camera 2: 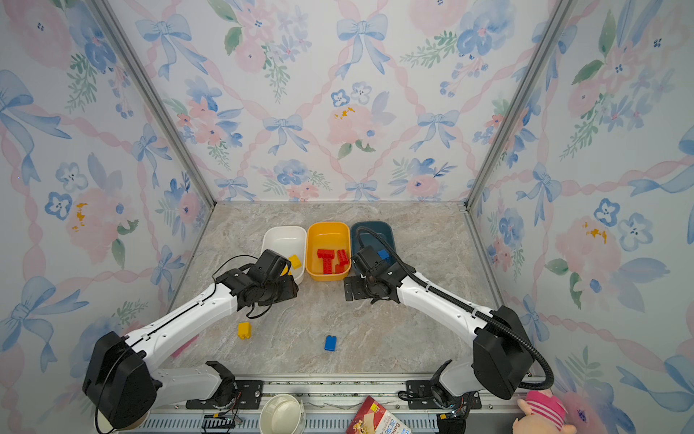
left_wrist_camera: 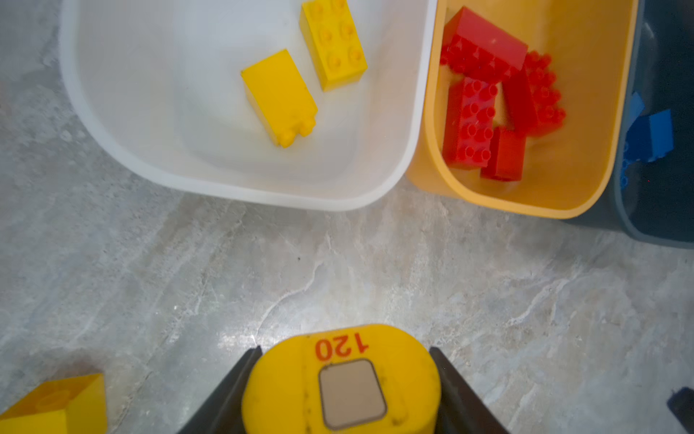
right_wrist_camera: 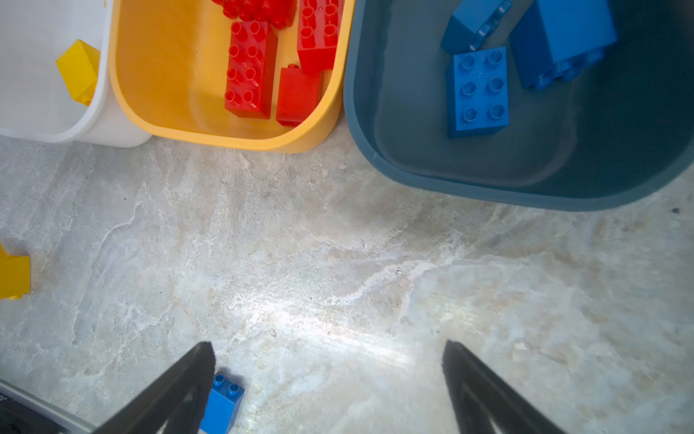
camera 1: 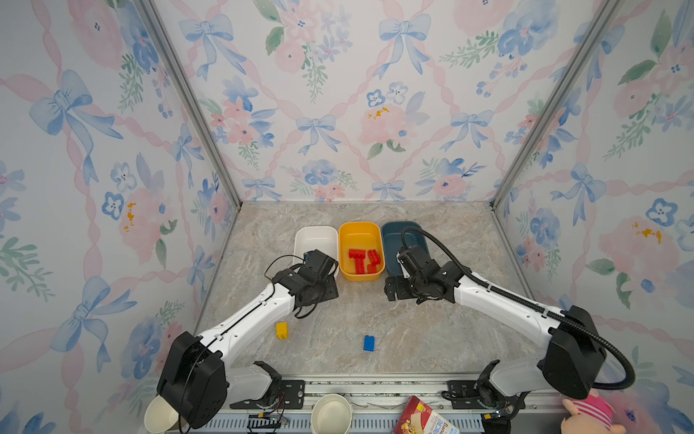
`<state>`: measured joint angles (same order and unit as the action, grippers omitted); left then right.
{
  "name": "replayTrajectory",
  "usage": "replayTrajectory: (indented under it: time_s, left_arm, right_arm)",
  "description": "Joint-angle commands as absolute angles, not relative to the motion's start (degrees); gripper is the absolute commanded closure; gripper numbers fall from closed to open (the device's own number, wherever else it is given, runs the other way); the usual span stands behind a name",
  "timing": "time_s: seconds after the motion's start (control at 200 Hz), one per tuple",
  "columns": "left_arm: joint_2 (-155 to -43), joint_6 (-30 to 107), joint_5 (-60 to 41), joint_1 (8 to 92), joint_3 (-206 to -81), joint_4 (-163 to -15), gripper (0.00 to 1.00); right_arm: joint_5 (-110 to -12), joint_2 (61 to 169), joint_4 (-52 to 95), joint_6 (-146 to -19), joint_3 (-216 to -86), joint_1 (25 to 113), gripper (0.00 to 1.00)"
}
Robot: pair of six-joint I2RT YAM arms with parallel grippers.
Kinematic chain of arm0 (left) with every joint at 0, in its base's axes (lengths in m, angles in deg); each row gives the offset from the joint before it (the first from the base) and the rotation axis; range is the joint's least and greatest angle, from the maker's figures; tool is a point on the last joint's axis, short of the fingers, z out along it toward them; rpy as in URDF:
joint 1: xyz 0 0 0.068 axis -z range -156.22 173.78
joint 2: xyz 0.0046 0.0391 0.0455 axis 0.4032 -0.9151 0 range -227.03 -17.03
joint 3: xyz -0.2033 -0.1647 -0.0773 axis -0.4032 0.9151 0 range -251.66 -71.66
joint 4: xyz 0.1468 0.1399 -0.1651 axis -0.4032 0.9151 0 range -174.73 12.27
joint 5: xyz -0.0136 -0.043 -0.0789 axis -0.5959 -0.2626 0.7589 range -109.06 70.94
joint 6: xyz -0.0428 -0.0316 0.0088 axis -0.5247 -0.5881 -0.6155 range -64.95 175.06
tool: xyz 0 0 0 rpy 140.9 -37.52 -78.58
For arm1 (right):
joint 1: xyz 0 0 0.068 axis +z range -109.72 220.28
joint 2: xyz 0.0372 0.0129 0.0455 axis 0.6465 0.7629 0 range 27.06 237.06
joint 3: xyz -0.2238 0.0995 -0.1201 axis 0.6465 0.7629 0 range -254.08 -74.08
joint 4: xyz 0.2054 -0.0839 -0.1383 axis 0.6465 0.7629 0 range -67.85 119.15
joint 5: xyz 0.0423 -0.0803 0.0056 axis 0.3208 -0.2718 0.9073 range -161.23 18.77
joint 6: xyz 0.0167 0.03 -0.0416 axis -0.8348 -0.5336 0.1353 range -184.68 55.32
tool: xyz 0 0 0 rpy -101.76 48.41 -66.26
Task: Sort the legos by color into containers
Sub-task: 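Carry the yellow 120 piece into the white bin and release it with left gripper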
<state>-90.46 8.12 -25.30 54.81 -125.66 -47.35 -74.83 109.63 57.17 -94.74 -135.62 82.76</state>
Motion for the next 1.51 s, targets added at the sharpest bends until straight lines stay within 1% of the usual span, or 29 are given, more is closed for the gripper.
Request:
replayTrajectory:
  time_s: [0.0, 0.175, 0.4, 0.685, 0.805, 0.885, 1.035, 1.1, 1.235, 1.5]
  left_arm:
    - [-93.3, 13.8, -27.8, 52.1, -130.0, -46.9, 0.43]
    - [-99.4, 17.9, -30.0, 48.4, -136.9, -47.8, 0.43]
    - [-107.4, 22.2, -30.7, 44.7, -141.9, -52.3, 0.43]
    - [-117.9, 24.8, -30.8, 40.8, -144.7, -57.1, 0.43]
    - [-120.4, 25.3, -31.0, 40.0, -145.3, -58.0, 0.42]
    - [-121.0, 25.3, -30.9, 39.7, -145.4, -58.4, 0.38]
    - [-120.8, 25.2, -30.8, 39.7, -145.5, -58.5, 0.25]
    - [-120.4, 25.2, -30.5, 39.7, -145.4, -58.6, 0.21]
    - [-119.2, 25.2, -30.4, 39.7, -144.9, -58.7, 0.17]
    - [-116.6, 24.6, -29.1, 39.8, -144.1, -58.7, 0.14]
  right_arm:
    - [-74.7, 107.9, 57.2, -95.9, -134.7, 83.4, 0.03]
    - [-74.8, 107.8, 57.5, -96.2, -135.2, 83.6, 0.03]
    - [-75.2, 107.7, 58.0, -96.5, -135.4, 83.8, 0.03]
    - [-75.6, 107.1, 58.6, -97.0, -135.4, 84.4, 0.03]
    - [-75.8, 106.9, 59.0, -97.2, -135.1, 84.6, 0.03]
    - [-75.9, 106.9, 59.0, -97.4, -134.9, 84.6, 0.03]
    - [-75.7, 107.6, 58.7, -97.6, -135.1, 84.9, 0.03]
    - [-75.6, 108.1, 58.5, -97.6, -135.2, 85.1, 0.03]
    - [-75.5, 109.0, 58.4, -97.5, -135.7, 85.3, 0.03]
    - [-75.3, 109.8, 58.5, -97.2, -136.3, 85.7, 0.03]
